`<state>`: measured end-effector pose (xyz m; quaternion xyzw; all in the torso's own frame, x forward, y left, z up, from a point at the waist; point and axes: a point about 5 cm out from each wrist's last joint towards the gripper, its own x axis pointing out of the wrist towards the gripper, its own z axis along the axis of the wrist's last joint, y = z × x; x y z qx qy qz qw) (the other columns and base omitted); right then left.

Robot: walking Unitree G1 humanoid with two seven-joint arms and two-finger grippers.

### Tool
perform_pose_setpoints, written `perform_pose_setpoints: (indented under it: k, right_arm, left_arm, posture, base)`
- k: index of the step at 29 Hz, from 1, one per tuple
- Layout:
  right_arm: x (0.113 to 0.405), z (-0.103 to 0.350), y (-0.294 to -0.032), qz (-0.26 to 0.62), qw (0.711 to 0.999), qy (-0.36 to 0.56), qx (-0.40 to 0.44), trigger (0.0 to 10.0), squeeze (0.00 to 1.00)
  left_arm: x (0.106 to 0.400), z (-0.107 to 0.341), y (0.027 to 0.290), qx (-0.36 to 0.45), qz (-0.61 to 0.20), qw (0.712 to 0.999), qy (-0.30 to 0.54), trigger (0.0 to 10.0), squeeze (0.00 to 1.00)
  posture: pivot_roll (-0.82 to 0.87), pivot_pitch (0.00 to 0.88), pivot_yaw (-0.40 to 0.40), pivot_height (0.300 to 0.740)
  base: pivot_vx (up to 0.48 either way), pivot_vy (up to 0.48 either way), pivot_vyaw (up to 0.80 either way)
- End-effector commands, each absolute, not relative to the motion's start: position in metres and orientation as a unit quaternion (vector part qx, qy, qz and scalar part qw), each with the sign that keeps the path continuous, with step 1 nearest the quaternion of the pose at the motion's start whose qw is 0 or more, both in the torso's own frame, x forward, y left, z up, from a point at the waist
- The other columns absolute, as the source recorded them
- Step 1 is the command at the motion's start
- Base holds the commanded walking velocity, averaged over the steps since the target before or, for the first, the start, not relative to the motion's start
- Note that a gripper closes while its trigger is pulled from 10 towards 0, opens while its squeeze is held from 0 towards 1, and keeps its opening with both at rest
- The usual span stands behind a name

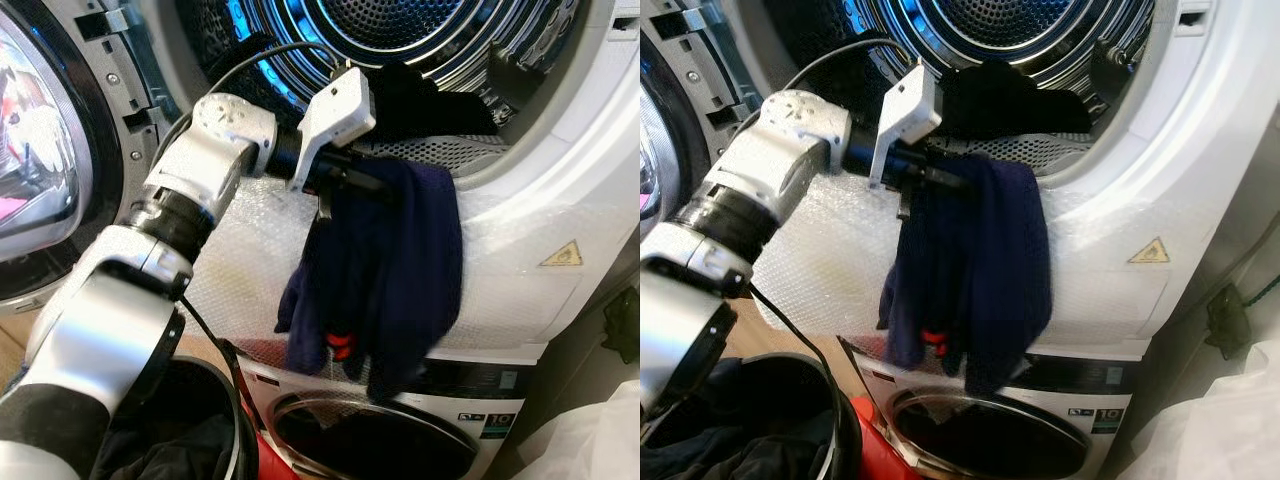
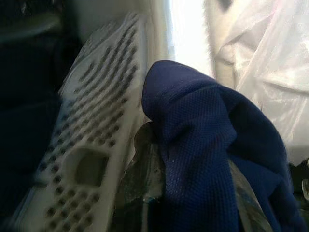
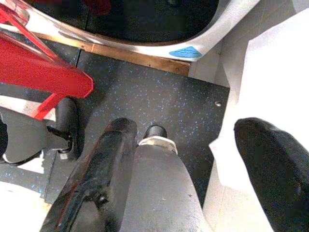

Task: Clothes washing

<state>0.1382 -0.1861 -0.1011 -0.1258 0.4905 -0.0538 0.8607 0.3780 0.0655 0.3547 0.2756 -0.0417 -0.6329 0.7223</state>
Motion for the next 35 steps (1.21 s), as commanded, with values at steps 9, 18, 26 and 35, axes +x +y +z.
perform_pose_setpoints:
  k: [9, 18, 26, 35]
  right_arm:
    - [0.122, -0.107, -0.180, -0.058, 0.853, 0.508, -0.105, 10.0, 0.00]
    - [0.119, -0.106, -0.186, -0.080, 0.856, 0.499, -0.105, 10.0, 0.00]
    - [0.109, -0.109, -0.189, -0.079, 0.851, 0.507, -0.110, 10.0, 0.00]
    - [0.105, -0.109, -0.193, -0.085, 0.851, 0.506, -0.112, 10.0, 0.00]
  left_arm:
    - [0.392, 0.424, 0.073, 0.224, -0.392, 0.866, -0.216, 0.0, 0.00]
    - [0.400, 0.445, 0.135, 0.135, -0.153, 0.938, -0.280, 10.0, 0.00]
    - [0.413, 0.393, 0.120, 0.177, -0.215, 0.936, -0.214, 10.0, 0.00]
    - [0.414, 0.340, 0.099, 0.186, -0.375, 0.900, -0.119, 10.0, 0.00]
  posture:
    - [-0.04, 0.000, 0.189, 0.740]
    - [-0.08, 0.000, 0.193, 0.740]
    - [-0.08, 0.000, 0.176, 0.740]
    - [-0.11, 0.000, 0.172, 0.740]
  base:
    - [0.000, 0.000, 0.00]
    - [0.000, 0.000, 0.00]
    - [0.000, 0.000, 0.00]
    - [0.000, 0.000, 0.00]
